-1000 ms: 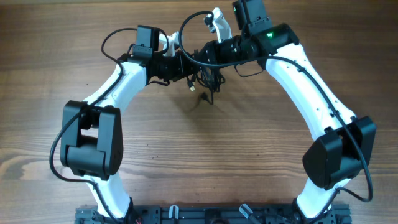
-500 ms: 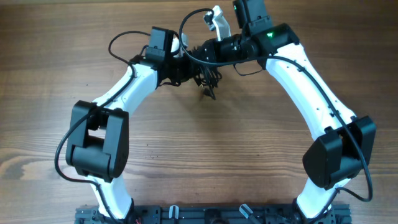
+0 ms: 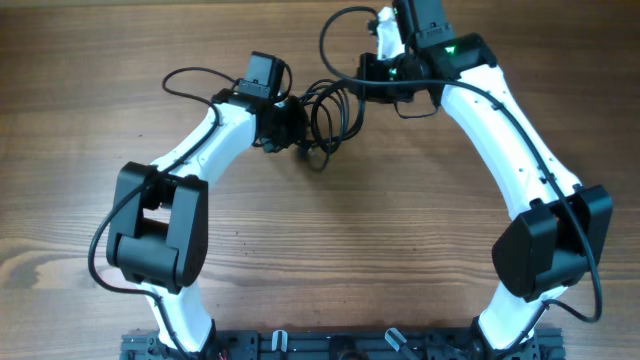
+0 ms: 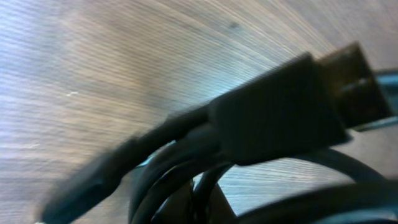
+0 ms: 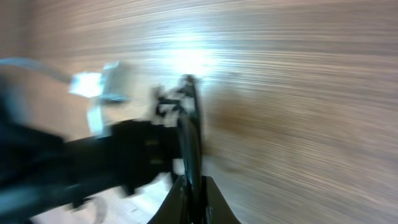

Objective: Untangle cables

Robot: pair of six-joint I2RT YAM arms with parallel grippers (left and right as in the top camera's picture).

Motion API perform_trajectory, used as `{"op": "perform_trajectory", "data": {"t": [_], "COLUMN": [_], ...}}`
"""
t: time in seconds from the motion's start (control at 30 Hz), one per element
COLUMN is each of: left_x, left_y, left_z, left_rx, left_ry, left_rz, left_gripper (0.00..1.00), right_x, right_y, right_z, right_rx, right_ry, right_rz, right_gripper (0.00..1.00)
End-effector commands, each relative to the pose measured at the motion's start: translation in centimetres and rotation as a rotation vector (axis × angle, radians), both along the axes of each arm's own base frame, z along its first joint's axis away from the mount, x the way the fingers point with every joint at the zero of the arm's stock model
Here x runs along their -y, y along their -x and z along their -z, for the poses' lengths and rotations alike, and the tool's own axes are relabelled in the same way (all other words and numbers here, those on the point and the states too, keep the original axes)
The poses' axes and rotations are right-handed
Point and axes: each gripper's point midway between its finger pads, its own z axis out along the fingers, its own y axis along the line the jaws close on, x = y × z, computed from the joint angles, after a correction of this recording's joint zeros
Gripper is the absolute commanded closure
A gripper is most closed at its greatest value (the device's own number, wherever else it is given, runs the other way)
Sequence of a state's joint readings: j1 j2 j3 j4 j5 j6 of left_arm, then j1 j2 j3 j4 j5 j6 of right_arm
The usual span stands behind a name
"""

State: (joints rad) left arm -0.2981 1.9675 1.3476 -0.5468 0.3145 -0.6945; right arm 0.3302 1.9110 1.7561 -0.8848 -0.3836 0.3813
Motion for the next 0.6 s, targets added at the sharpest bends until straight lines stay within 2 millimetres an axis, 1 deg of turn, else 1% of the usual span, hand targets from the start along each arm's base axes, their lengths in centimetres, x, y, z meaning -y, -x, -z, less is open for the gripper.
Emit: {"op": "perform_trajectory", "data": {"t": [0.0,0.07,0.17,0.27,0.3,0.33,0.4,0.47,0.5,0.57], "left_x": [-4.3,-4.9,-5.0,-5.0,-5.1,-5.3,-5.8,-6.2,-6.3,-6.3], "left_y": [-0.7,-0.8,-1.0,-0.9,-0.7,-0.5,-0.1,0.5,0.7,0.8], "left_z": [0.5,-1.2,-5.5,-10.8,-13.3,-15.3,-18.0,-20.3,-20.9,-21.1], "left_rx": [0.006,0.047,0.169,0.297,0.361,0.412,0.483,0.540,0.554,0.559], "left_ry": [-0.097,-0.105,-0.111,-0.089,-0.082,-0.081,-0.085,-0.088,-0.086,-0.085], "left_rz": [-0.055,-0.025,0.038,0.034,0.035,0.025,0.008,-0.007,-0.010,-0.010], "left_gripper": [0.96,0.96,0.96,0.96,0.96,0.96,0.96,0.96,0.96,0.96], "right_x": [7.3,8.4,9.0,8.9,9.0,9.0,8.9,7.3,5.9,3.0], "right_y": [-2.3,-2.3,-2.1,-2.0,-1.8,-1.7,-1.5,-1.4,-1.3,-0.4], "right_z": [0.1,1.2,2.5,3.4,3.7,3.9,4.1,3.6,3.1,1.2], "right_rx": [0.035,-0.001,-0.037,-0.057,-0.069,-0.076,-0.082,-0.048,-0.019,0.049], "right_ry": [0.188,0.210,0.229,0.241,0.245,0.247,0.249,0.195,0.143,0.014], "right_rz": [0.245,0.252,0.249,0.231,0.229,0.228,0.209,0.083,-0.014,-0.216], "right_gripper": [0.96,0.96,0.96,0.96,0.96,0.96,0.96,0.96,0.95,0.88]}}
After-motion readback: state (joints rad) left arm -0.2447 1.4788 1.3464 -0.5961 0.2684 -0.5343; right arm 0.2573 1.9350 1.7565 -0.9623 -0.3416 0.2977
